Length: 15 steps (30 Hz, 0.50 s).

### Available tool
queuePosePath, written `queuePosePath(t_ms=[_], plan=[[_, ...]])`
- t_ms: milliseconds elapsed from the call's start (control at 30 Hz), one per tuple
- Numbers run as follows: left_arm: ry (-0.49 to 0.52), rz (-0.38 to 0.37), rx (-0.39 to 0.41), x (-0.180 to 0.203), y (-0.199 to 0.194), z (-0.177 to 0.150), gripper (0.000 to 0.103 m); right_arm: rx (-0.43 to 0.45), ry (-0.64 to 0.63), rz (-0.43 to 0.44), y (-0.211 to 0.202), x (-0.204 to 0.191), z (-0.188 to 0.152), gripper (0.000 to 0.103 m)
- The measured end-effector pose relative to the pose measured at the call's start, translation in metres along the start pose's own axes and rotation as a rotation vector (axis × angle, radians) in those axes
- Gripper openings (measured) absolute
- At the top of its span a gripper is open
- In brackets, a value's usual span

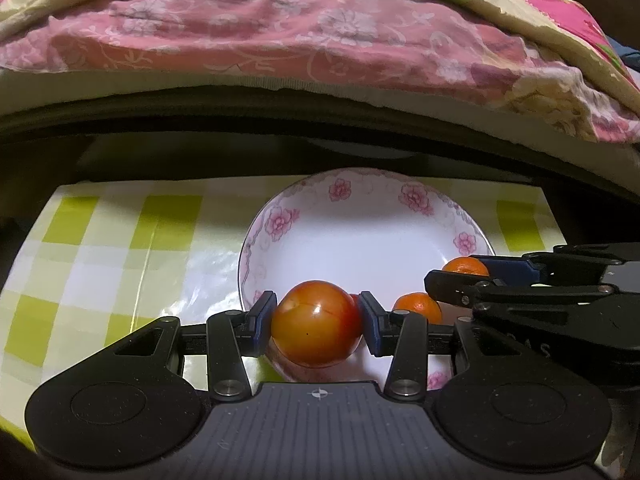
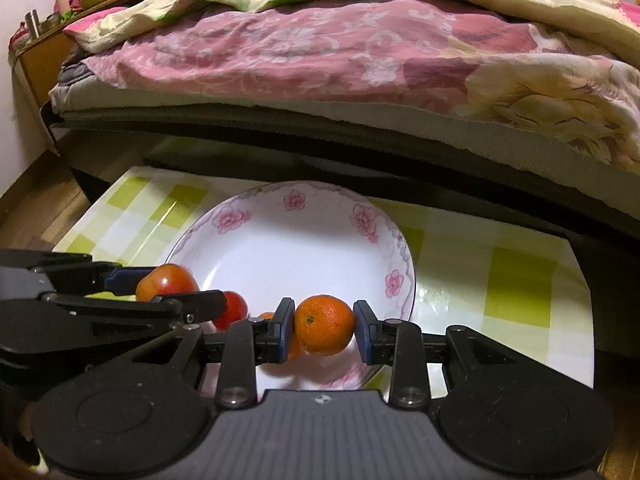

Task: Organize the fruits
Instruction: 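Carry the large tomato and mandarin into the plate and open both grippers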

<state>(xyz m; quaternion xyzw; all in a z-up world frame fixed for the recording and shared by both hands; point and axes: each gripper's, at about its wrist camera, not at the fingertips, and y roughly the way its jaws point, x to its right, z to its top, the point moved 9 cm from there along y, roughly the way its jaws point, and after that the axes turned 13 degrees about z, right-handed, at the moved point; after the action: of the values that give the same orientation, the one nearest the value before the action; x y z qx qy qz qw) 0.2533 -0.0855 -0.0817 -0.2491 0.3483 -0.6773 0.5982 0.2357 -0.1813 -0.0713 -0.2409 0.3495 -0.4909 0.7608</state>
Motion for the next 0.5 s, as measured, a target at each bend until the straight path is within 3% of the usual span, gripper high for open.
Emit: queuePosePath(t_ms=[500], plan=[[-0.005, 0.008, 0.019, 0.002, 0.007, 0.011, 0.048, -0.010, 0.099, 0.029, 0.024, 0.018, 0.013, 0.035]])
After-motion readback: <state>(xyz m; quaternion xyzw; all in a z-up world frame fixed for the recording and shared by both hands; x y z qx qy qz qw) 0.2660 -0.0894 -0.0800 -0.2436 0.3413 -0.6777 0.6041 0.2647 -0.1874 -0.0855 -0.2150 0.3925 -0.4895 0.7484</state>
